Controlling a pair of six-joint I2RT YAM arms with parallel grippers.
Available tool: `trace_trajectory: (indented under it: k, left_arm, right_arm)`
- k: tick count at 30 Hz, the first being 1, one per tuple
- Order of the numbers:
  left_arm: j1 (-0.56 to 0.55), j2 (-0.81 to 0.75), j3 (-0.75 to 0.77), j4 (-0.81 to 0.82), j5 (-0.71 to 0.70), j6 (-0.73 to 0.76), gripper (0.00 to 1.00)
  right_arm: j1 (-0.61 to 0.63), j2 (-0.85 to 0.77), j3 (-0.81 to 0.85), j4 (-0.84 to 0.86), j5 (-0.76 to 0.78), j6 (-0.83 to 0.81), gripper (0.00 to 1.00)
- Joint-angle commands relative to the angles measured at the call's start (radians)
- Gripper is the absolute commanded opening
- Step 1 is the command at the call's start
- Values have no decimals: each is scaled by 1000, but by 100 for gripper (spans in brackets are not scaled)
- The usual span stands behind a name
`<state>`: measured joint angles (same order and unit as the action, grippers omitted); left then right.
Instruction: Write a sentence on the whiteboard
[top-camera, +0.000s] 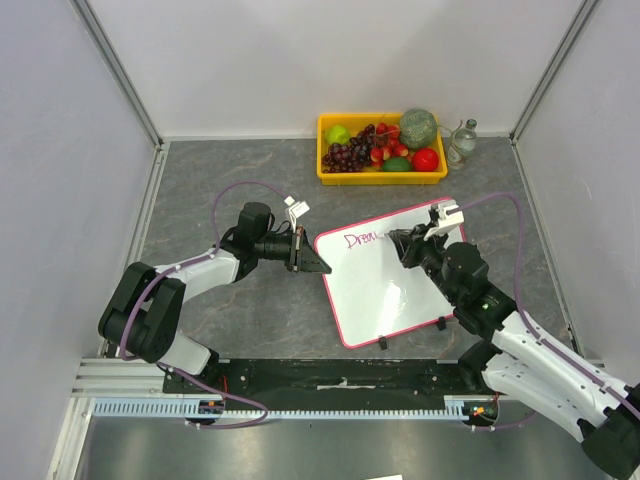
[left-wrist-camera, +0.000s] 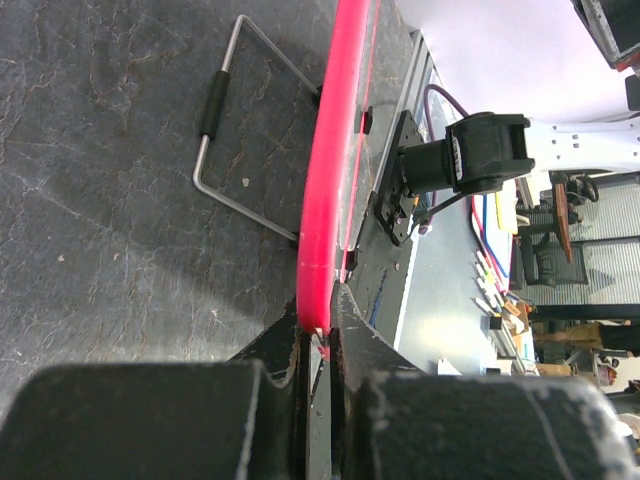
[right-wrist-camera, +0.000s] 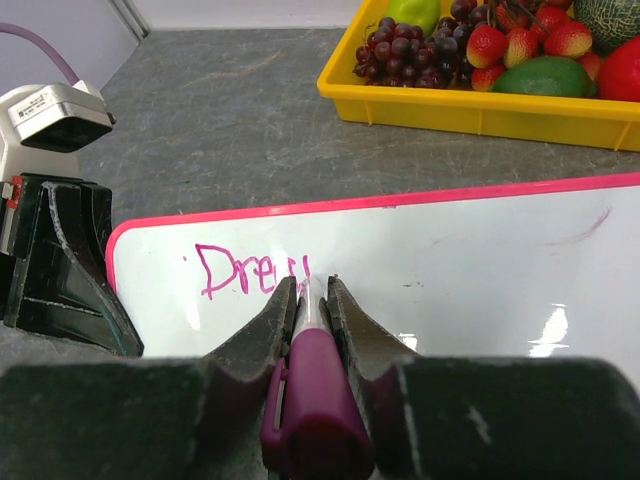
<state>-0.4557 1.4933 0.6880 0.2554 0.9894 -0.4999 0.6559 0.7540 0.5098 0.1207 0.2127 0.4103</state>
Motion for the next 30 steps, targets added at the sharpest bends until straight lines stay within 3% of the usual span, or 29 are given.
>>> trace_trajectory:
  k: [1,30]
  left_arm:
    - [-15,-15,-18,-42,2,129,2]
    - [-17,-16,-19,-42,0,130,2]
  right_arm:
    - [-9,33,38,5,48,-11,0]
    - [-18,-19,-1,-56,27,2,0]
